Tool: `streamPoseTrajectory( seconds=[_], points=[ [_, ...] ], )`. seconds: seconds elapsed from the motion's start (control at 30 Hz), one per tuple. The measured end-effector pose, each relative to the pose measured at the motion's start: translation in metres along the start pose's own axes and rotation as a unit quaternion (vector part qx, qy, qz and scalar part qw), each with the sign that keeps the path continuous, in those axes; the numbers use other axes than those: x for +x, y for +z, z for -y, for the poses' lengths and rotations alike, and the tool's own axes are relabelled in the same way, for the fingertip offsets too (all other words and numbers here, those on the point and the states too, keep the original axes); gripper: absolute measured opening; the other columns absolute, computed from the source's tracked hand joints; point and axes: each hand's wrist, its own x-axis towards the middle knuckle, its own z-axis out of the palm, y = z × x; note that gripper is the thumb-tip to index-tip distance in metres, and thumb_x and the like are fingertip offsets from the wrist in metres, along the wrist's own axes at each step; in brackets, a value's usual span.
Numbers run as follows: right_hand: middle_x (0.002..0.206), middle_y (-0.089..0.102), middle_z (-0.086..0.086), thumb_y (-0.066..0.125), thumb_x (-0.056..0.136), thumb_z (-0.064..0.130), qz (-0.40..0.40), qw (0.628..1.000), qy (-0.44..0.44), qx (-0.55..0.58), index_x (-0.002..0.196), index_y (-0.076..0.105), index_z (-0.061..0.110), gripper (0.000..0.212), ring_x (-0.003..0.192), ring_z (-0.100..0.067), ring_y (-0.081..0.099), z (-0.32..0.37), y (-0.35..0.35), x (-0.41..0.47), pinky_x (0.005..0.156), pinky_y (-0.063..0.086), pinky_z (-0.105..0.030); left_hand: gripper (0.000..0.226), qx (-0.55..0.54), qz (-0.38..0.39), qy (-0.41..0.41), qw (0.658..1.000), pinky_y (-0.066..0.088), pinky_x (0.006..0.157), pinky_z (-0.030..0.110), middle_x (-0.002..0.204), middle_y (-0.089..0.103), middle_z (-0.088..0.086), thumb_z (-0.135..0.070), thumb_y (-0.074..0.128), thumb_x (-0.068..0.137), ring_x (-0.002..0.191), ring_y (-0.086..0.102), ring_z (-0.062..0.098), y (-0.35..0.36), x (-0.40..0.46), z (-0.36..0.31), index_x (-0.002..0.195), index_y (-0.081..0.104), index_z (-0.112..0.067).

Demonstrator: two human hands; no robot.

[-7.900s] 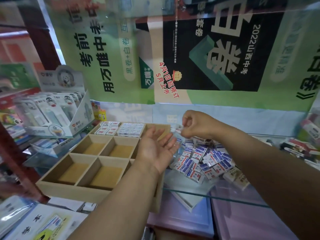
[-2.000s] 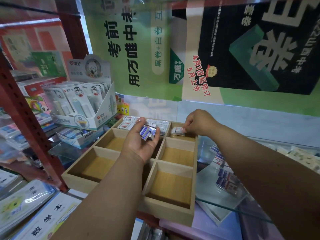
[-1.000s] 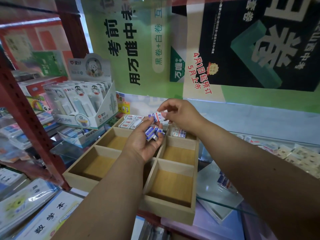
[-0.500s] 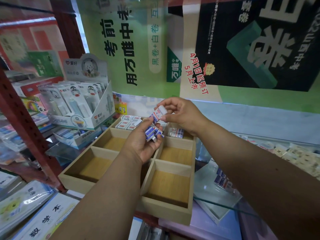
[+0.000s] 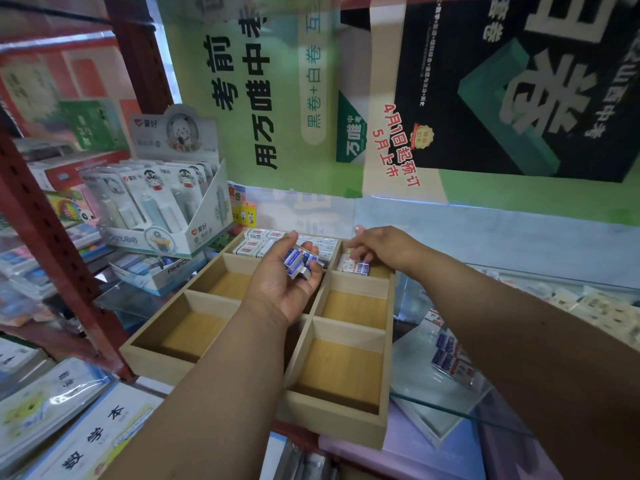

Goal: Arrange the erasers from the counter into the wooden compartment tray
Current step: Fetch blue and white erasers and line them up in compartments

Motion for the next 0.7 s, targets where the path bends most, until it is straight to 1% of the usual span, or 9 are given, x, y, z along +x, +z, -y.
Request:
streamPoseTrajectory(
  seconds=[0.03,0.1,0.2,0.27,0.37,0.47,0.53,0.6,0.7],
  points=[
    [0.093,0.073,-0.006,0.028,0.1,0.048,-0.002,0.999,0.005,0.034,0.102,0.07,0.009,0.057,0.075,-0.014,0.06,0.001,-0.003,-0.003,0.082,0.047,-0.025,0.024,-0.001,0.0,0.0,1.0,0.05,0.048,0.02,0.09,0.061,0.01,-0.019,0.066,0.088,0.073,0.062,0.016,0.0,0.0,0.0,0.109,0.058,-0.011],
    [0.088,0.075,-0.005,0.015,0.097,0.058,0.027,0.998,0.01,0.048,0.1,0.07,0.011,0.072,0.081,-0.016,0.065,0.002,-0.008,-0.01,0.087,0.044,-0.028,0.016,-0.007,0.006,-0.001,1.0,0.05,0.049,0.019,0.087,0.062,0.009,-0.019,0.065,0.088,0.076,0.061,0.016,0.0,-0.001,-0.001,0.1,0.059,-0.011],
    [0.091,0.075,0.0,0.005,0.089,0.071,0.095,0.995,0.04,0.013,0.1,0.069,0.018,0.084,0.098,-0.016,0.063,0.006,-0.007,-0.021,0.093,0.036,-0.03,0.009,-0.018,0.017,-0.003,1.0,0.053,0.054,0.021,0.083,0.063,0.01,-0.019,0.063,0.089,0.079,0.061,0.018,-0.001,-0.002,-0.001,0.09,0.058,-0.012],
    [0.103,0.072,0.001,0.003,0.085,0.075,0.124,0.991,0.053,-0.019,0.103,0.069,0.021,0.086,0.107,-0.015,0.058,0.01,-0.002,-0.024,0.1,0.033,-0.034,0.01,-0.038,0.023,-0.007,0.999,0.057,0.062,0.026,0.085,0.063,0.013,-0.018,0.062,0.089,0.08,0.062,0.021,0.0,-0.002,-0.001,0.095,0.057,-0.011],
    [0.117,0.067,0.001,0.004,0.085,0.074,0.139,0.988,0.059,-0.023,0.114,0.065,0.021,0.086,0.111,-0.014,0.057,0.014,0.004,-0.027,0.104,0.036,-0.035,0.016,-0.065,0.023,-0.009,0.998,0.058,0.074,0.041,0.096,0.061,0.019,-0.01,0.055,0.091,0.089,0.063,0.029,0.003,-0.004,-0.001,0.107,0.055,-0.007],
    [0.126,0.062,0.001,0.005,0.085,0.074,0.129,0.989,0.068,-0.03,0.122,0.061,0.021,0.086,0.115,-0.012,0.053,0.015,0.005,-0.027,0.105,0.033,-0.033,0.02,-0.054,0.035,-0.014,0.998,0.058,0.077,0.046,0.099,0.063,0.023,0.0,0.048,0.091,0.101,0.063,0.036,0.004,-0.007,0.0,0.111,0.052,-0.001],
    [0.125,0.062,0.0,0.003,0.086,0.072,0.128,0.989,0.069,-0.02,0.123,0.06,0.018,0.087,0.114,-0.013,0.052,0.015,0.005,-0.027,0.104,0.03,-0.033,0.019,-0.058,0.044,-0.012,0.997,0.059,0.073,0.04,0.101,0.064,0.023,0.001,0.045,0.09,0.102,0.064,0.037,0.002,-0.008,0.0,0.108,0.052,-0.002],
    [0.118,0.067,-0.003,0.003,0.089,0.069,0.089,0.994,0.05,0.026,0.119,0.063,0.015,0.086,0.11,-0.013,0.057,0.016,0.004,-0.025,0.105,0.031,-0.033,0.015,-0.063,0.047,-0.005,0.997,0.059,0.062,0.029,0.107,0.063,0.021,-0.001,0.043,0.091,0.102,0.065,0.033,0.001,-0.009,0.0,0.101,0.054,-0.007],
    [0.099,0.073,-0.004,0.013,0.097,0.058,0.022,0.991,0.007,0.135,0.102,0.067,0.016,0.068,0.094,-0.015,0.064,0.022,0.004,-0.02,0.089,0.04,-0.033,0.015,-0.068,0.049,-0.002,0.997,0.056,0.057,0.024,0.097,0.069,0.019,-0.003,0.043,0.092,0.101,0.065,0.029,0.001,-0.008,0.0,0.096,0.056,-0.009]
  ],
)
